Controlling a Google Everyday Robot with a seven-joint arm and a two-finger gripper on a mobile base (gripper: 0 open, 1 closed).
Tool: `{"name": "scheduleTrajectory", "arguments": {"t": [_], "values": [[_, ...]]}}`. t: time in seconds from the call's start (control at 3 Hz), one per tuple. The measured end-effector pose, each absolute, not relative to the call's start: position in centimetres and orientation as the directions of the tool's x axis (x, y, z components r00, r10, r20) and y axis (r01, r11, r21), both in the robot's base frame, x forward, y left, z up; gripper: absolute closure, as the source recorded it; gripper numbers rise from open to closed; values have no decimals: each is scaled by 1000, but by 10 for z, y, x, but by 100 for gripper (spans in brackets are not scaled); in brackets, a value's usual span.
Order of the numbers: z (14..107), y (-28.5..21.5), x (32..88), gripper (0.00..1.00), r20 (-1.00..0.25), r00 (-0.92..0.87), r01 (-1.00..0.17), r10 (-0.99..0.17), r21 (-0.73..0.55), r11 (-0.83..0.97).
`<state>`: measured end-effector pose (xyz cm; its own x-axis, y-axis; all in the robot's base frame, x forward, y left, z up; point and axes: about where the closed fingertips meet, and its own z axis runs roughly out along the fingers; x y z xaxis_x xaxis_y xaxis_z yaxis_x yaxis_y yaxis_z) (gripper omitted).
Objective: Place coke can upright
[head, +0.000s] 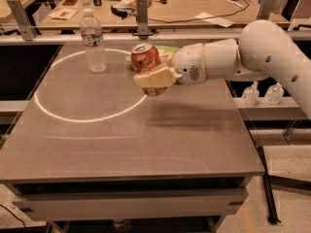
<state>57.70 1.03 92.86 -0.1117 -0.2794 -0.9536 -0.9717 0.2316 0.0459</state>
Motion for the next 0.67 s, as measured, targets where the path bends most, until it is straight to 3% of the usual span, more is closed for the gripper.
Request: {"name": "scheduleTrajectory", "arguments": {"t": [0.67], "values": [[908,13,571,100,-957,-152,-970,-248,96,222]]}}
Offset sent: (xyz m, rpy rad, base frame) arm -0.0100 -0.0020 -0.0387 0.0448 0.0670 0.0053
